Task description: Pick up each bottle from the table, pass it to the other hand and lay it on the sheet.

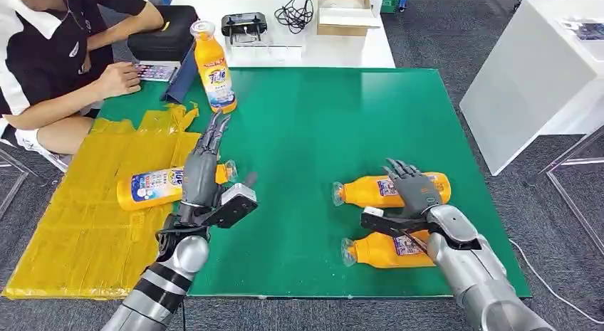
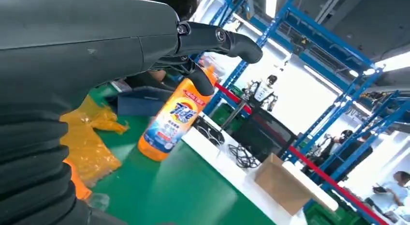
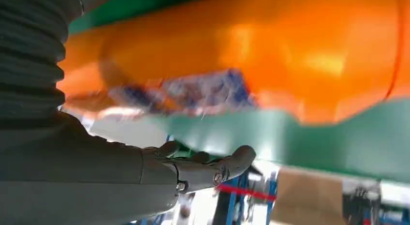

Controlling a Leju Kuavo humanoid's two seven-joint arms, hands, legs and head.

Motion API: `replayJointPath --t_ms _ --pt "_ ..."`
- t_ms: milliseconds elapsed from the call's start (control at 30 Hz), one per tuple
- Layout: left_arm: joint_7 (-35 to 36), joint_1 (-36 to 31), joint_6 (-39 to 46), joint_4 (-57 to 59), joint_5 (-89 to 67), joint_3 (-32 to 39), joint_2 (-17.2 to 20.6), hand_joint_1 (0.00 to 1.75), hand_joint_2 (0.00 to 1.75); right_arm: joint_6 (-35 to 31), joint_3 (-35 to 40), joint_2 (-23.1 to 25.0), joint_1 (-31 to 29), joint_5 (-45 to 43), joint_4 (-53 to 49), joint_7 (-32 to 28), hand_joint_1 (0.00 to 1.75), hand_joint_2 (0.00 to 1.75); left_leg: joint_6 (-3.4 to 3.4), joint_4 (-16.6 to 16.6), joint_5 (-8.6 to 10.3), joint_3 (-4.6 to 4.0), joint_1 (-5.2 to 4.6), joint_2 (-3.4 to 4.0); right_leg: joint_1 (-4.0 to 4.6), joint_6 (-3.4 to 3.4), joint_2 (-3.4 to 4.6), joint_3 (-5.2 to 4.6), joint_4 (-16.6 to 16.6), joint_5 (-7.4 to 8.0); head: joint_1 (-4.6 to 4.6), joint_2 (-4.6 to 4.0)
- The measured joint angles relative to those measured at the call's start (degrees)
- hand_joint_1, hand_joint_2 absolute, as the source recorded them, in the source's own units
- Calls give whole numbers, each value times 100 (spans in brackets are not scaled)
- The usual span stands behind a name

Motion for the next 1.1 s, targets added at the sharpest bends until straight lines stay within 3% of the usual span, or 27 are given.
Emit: replayJointPath --t_ms 167,300,333,367,400,500,600,800,1100 --pt "-15 -57 66 118 94 -44 -35 0 175 150 131 55 -303 221 529 887 0 175 0 0 0 3 0 4 0 0 2 1 0 0 0 0" --pt "0 -89 79 199 112 -79 -35 0 175 153 201 79 -491 312 807 1209 2 175 0 0 0 6 0 3 -1 0 2 4 -1 0 -2 0" --pt "0 -91 81 210 112 -83 -35 0 175 153 210 83 -516 319 840 1217 28 175 0 0 0 7 0 3 0 0 2 5 -1 0 -2 0" --pt "0 -92 81 223 112 -85 -35 0 175 153 217 86 -533 321 875 1222 120 175 0 0 0 7 0 4 0 0 2 6 -1 1 -2 0" --pt "0 -95 81 234 112 -90 -35 0 175 153 221 85 -551 321 906 1224 140 175 0 0 0 8 0 4 0 0 2 6 -1 1 -2 0" --pt "19 -99 81 269 114 -92 -35 0 175 153 234 85 -566 369 982 1415 166 175 0 0 0 9 0 3 -1 1 2 7 -1 1 -2 0" --pt "72 -103 81 302 114 -92 -41 0 175 11 247 86 -593 611 1054 1960 175 175 1 1 1 9 -1 1 -1 1 1 8 -1 1 -2 0" --pt "196 -99 70 324 -4 -92 -105 0 175 -489 254 125 -600 1044 1094 2638 175 175 3 1 2 6 -4 3 -1 2 0 7 0 2 -2 0" --pt "240 -35 -4 293 -113 -90 -177 0 175 -1798 -13 243 -416 1335 586 2400 175 175 2 1 1 3 -1 2 1 1 0 3 1 1 0 0"
